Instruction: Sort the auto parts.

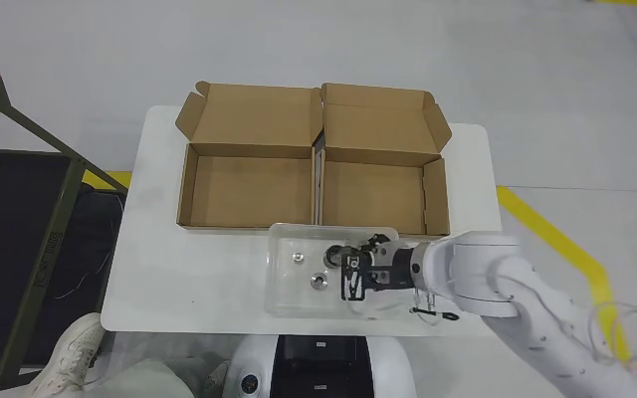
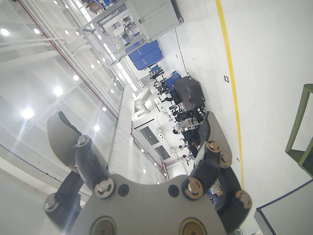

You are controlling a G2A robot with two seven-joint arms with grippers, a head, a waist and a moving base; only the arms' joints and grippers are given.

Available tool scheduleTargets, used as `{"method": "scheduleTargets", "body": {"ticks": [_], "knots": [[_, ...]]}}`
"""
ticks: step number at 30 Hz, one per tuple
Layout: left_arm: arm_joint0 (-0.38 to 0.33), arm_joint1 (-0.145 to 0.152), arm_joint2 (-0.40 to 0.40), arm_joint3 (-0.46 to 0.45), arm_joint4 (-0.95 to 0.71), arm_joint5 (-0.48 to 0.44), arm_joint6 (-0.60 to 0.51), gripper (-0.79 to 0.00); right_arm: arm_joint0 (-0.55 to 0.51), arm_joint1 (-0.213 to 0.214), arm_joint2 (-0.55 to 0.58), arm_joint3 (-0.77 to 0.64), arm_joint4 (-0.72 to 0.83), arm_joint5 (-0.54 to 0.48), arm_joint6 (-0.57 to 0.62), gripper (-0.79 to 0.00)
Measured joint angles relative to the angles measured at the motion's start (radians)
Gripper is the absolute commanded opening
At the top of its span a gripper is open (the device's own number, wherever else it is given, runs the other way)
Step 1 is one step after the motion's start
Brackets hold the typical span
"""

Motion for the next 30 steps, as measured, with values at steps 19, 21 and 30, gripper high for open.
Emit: {"method": "scheduleTargets", "body": {"ticks": [19, 21, 30], "knots": [[0.000, 0.000, 0.000, 0.000, 0.000, 0.000, 0.000, 0.000, 0.152, -0.032, 0.082, 0.157, -0.034, -0.020, -0.568, -0.785], [0.000, 0.000, 0.000, 0.000, 0.000, 0.000, 0.000, 0.000, 0.159, -0.035, 0.093, 0.173, -0.042, -0.017, -0.636, -0.785], [0.000, 0.000, 0.000, 0.000, 0.000, 0.000, 0.000, 0.000, 0.106, -0.035, 0.164, 0.216, -0.122, -0.019, -0.907, -0.785]]}}
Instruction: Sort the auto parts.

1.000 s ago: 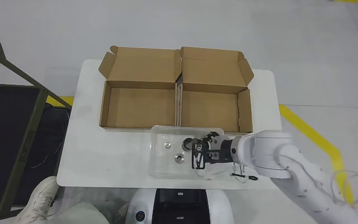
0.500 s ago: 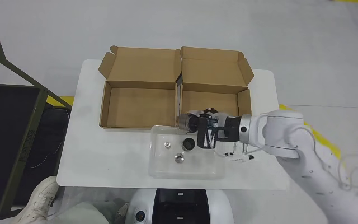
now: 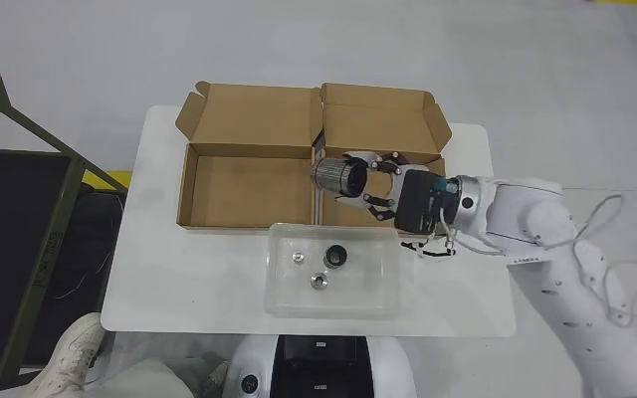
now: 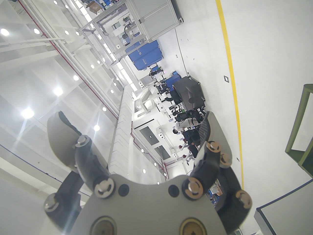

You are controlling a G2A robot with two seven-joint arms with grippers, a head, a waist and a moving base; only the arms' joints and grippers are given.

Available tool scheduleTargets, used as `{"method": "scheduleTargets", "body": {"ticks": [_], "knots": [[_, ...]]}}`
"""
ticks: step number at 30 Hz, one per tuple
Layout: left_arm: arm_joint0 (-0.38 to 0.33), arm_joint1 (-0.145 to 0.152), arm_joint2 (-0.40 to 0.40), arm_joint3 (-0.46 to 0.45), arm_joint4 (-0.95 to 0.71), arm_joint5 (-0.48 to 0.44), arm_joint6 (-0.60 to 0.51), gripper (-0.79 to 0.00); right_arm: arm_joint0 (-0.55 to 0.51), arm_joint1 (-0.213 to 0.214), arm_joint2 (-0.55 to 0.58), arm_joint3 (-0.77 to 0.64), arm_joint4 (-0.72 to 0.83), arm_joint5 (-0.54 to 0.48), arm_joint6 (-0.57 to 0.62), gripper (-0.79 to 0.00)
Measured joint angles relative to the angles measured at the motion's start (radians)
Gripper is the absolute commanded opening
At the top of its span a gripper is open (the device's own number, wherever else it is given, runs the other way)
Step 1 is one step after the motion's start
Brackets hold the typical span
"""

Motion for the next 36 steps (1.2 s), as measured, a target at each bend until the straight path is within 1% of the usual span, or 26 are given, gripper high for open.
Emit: {"method": "scheduleTargets", "body": {"ticks": [9, 16, 22, 27, 31, 36], "knots": [[0.000, 0.000, 0.000, 0.000, 0.000, 0.000, 0.000, 0.000, -0.090, 0.009, 0.082, -0.007, -0.050, -0.031, -0.206, -0.785], [0.000, 0.000, 0.000, 0.000, 0.000, 0.000, 0.000, 0.000, -0.159, 0.016, 0.157, -0.035, -0.092, -0.047, -0.342, -0.785], [0.000, 0.000, 0.000, 0.000, 0.000, 0.000, 0.000, 0.000, -0.216, 0.021, 0.214, -0.064, -0.130, -0.030, -0.384, -0.785], [0.000, 0.000, 0.000, 0.000, 0.000, 0.000, 0.000, 0.000, -0.242, 0.023, 0.237, -0.075, -0.147, -0.036, -0.410, -0.785], [0.000, 0.000, 0.000, 0.000, 0.000, 0.000, 0.000, 0.000, -0.233, 0.019, 0.220, -0.064, -0.157, -0.034, -0.403, -0.785], [0.000, 0.000, 0.000, 0.000, 0.000, 0.000, 0.000, 0.000, -0.195, 0.012, 0.178, -0.026, -0.152, -0.024, -0.353, -0.785]]}}
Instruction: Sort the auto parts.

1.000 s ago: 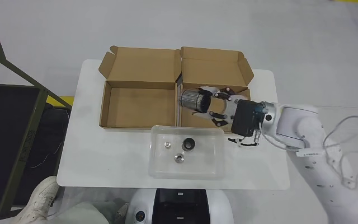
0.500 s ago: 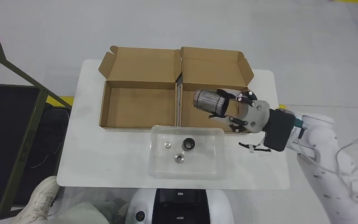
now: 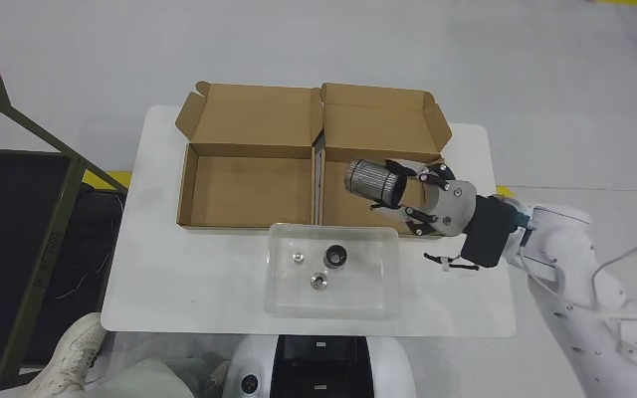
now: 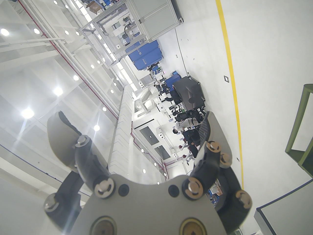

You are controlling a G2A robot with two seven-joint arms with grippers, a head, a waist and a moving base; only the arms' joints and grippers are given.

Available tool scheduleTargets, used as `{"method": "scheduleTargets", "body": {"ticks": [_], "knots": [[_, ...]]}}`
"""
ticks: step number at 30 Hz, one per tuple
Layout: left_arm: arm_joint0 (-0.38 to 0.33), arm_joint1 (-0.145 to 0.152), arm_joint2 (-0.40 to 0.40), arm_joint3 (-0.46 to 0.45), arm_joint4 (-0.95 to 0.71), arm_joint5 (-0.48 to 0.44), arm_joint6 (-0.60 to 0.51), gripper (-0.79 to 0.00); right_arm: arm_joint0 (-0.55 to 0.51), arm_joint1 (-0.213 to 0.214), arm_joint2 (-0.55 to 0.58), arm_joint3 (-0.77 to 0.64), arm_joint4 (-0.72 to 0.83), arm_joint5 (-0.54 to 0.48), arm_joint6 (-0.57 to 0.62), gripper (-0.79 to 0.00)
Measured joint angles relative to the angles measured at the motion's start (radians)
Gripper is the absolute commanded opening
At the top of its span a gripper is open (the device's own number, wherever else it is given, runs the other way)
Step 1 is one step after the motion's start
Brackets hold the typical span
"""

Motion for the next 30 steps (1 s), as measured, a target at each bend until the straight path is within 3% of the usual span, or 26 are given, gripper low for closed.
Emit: {"method": "scheduleTargets", "body": {"ticks": [8, 18, 30], "knots": [[0.000, 0.000, 0.000, 0.000, 0.000, 0.000, 0.000, 0.000, 0.064, -0.012, -0.061, 0.068, 0.013, 0.033, 0.151, -0.785], [0.000, 0.000, 0.000, 0.000, 0.000, 0.000, 0.000, 0.000, 0.248, -0.056, -0.234, 0.272, 0.133, 0.089, 0.507, -0.785], [0.000, 0.000, 0.000, 0.000, 0.000, 0.000, 0.000, 0.000, 0.419, -0.115, -0.391, 0.504, 0.248, 0.103, 0.674, -0.785]]}}
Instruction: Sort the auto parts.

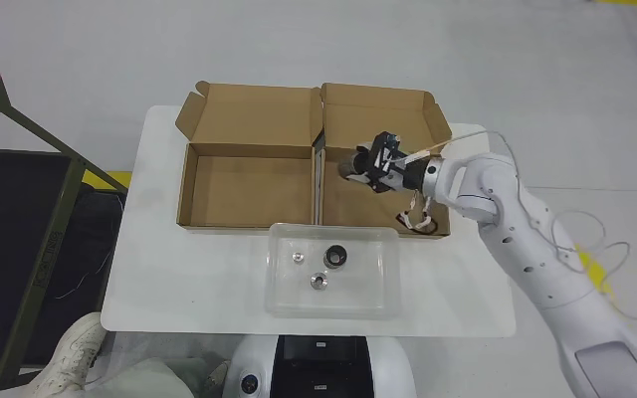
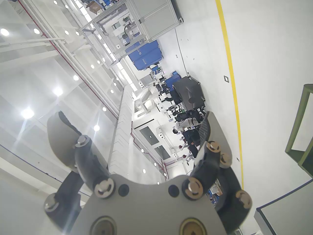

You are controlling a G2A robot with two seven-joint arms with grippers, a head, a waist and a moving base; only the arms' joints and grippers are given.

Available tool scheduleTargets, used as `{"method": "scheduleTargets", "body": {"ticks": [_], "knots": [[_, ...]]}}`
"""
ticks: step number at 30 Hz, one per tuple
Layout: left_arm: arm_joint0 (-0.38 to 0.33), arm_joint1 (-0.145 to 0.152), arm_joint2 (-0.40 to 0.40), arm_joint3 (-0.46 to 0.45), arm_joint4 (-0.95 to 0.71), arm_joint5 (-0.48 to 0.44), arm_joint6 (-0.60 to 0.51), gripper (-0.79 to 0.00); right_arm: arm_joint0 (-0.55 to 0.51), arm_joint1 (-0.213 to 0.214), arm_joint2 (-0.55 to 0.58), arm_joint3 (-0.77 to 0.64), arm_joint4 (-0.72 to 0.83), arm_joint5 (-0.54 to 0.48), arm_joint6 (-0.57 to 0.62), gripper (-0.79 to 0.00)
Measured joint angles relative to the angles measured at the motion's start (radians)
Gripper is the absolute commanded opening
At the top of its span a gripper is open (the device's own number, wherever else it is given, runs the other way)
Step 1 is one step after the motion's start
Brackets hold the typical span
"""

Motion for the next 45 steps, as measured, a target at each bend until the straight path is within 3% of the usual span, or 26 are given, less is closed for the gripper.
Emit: {"method": "scheduleTargets", "body": {"ticks": [13, 24, 38, 45], "knots": [[0.000, 0.000, 0.000, 0.000, 0.000, 0.000, 0.000, 0.000, 0.114, -0.067, -0.144, 0.184, 0.072, 0.025, 0.156, -0.785], [0.000, 0.000, 0.000, 0.000, 0.000, 0.000, 0.000, 0.000, 0.179, -0.128, -0.229, 0.358, 0.095, 0.030, 0.123, -0.785], [0.000, 0.000, 0.000, 0.000, 0.000, 0.000, 0.000, 0.000, 0.211, -0.184, -0.288, 0.457, 0.081, 0.051, 0.127, -0.785], [0.000, 0.000, 0.000, 0.000, 0.000, 0.000, 0.000, 0.000, 0.226, -0.207, -0.302, 0.499, 0.079, 0.043, 0.131, -0.160]]}}
